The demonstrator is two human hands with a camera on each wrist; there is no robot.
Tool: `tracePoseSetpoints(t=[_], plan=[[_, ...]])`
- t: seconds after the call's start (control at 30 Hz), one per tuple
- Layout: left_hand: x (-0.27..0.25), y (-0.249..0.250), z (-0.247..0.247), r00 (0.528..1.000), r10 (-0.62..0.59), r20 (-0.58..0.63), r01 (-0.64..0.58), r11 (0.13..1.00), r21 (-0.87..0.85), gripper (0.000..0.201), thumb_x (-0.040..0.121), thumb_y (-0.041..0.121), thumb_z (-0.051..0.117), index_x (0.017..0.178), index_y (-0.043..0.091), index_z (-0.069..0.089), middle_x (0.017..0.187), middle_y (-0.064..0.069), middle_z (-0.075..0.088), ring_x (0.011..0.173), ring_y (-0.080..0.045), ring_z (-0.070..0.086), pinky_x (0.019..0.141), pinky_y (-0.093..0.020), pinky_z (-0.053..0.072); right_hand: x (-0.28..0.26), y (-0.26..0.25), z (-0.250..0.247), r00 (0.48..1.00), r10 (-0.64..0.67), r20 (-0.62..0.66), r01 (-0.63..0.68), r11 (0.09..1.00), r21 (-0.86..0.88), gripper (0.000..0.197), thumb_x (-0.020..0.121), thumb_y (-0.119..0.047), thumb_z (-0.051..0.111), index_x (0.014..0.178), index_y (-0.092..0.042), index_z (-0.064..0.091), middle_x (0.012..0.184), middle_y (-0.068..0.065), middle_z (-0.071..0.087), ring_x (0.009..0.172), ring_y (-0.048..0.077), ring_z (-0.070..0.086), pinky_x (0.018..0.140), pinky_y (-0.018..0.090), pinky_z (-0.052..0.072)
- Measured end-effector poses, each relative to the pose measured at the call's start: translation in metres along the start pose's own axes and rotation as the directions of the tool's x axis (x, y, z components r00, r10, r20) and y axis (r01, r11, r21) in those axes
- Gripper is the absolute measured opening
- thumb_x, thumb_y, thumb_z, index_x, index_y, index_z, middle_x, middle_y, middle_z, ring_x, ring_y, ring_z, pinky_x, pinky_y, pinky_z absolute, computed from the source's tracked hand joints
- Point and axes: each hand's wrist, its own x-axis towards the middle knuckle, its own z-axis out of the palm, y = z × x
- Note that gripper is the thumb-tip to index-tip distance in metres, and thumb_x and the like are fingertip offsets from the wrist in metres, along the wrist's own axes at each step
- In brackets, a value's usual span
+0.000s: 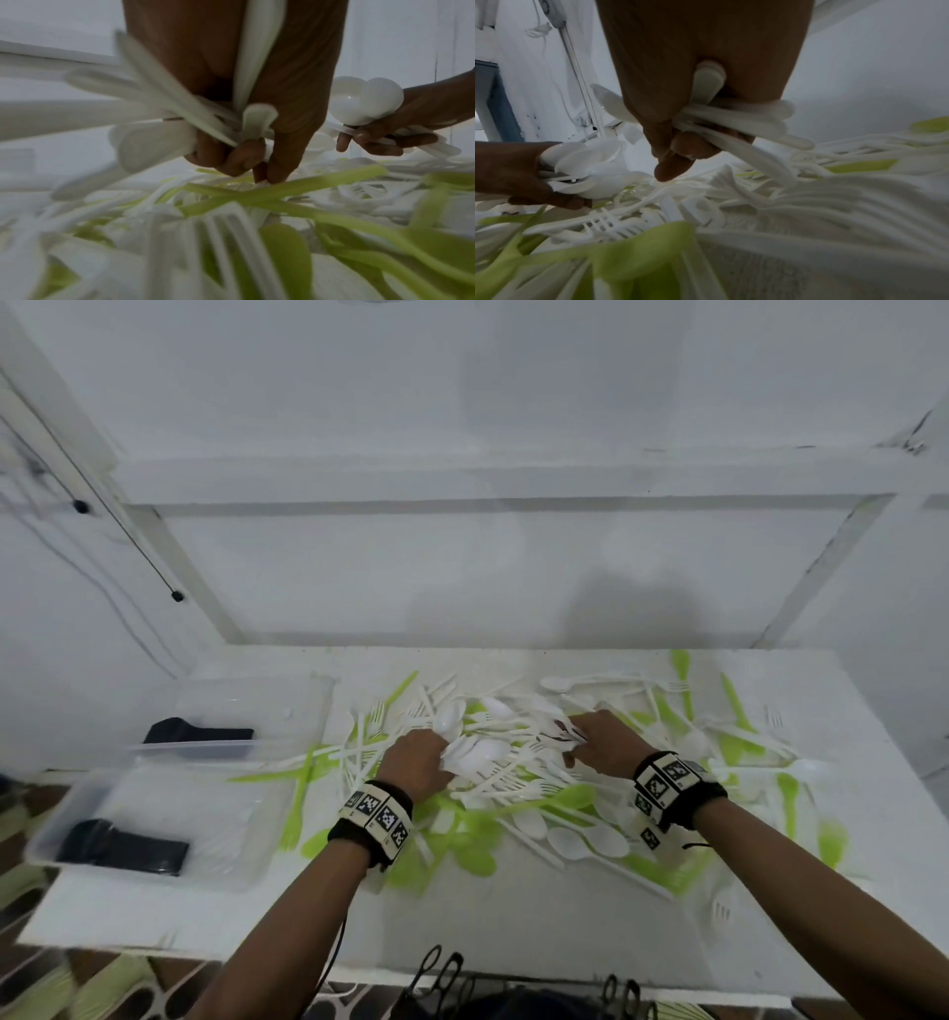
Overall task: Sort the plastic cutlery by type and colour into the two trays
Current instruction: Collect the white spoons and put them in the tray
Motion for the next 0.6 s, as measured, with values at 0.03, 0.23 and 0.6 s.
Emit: tracePoseSetpoints(t=[0.03, 0.23, 0.6], plan=[[-0.001, -0.002, -0.002, 1.0, 0.013, 0.002, -0.013, 1.0, 0.007, 0.042, 0.088, 0.043, 0.071, 0.119, 0.016, 0.067, 0.117, -0.008, 0.064, 0.113, -0.029, 0.06, 0.083, -0.036, 0.046, 0.002, 0.0, 0.003, 1.0, -0.007, 0.009, 0.007, 1.0, 0.002, 0.021, 0.079, 0.0, 0.064, 0.064, -0.014, 0.069, 0.063, -0.01, 0.063, 0.057, -0.001, 0.057, 0.058, 0.018, 0.039], [-0.007, -0.006, -0.008, 1.0, 0.019, 0.021, -0.021, 0.995, 0.101, 0.042, 0.092, 0.036, 0.066, 0.129, 0.016, 0.061, 0.124, -0.009, 0.058, 0.118, -0.03, 0.056, 0.091, -0.038, 0.045, 0.01, -0.009, 0.014, 1.0, 0.002, -0.027, -0.001, 0.999, 0.045, 0.035, 0.077, 0.003, 0.067, 0.061, -0.027, 0.056, 0.066, -0.007, 0.061, 0.059, 0.0, 0.051, 0.057, 0.019, 0.035], [-0.011, -0.007, -0.047, 0.999, 0.03, -0.03, -0.02, 0.951, 0.309, 0.03, 0.095, 0.038, 0.065, 0.113, 0.014, 0.065, 0.116, -0.006, 0.058, 0.108, -0.03, 0.062, 0.082, -0.038, 0.049, 0.024, -0.005, 0.037, 0.99, -0.024, -0.141, 0.044, 0.99, 0.138, 0.024, 0.088, -0.032, 0.065, 0.093, -0.009, 0.068, 0.079, 0.007, 0.069, 0.075, 0.03, 0.063, 0.066, 0.037, 0.047]])
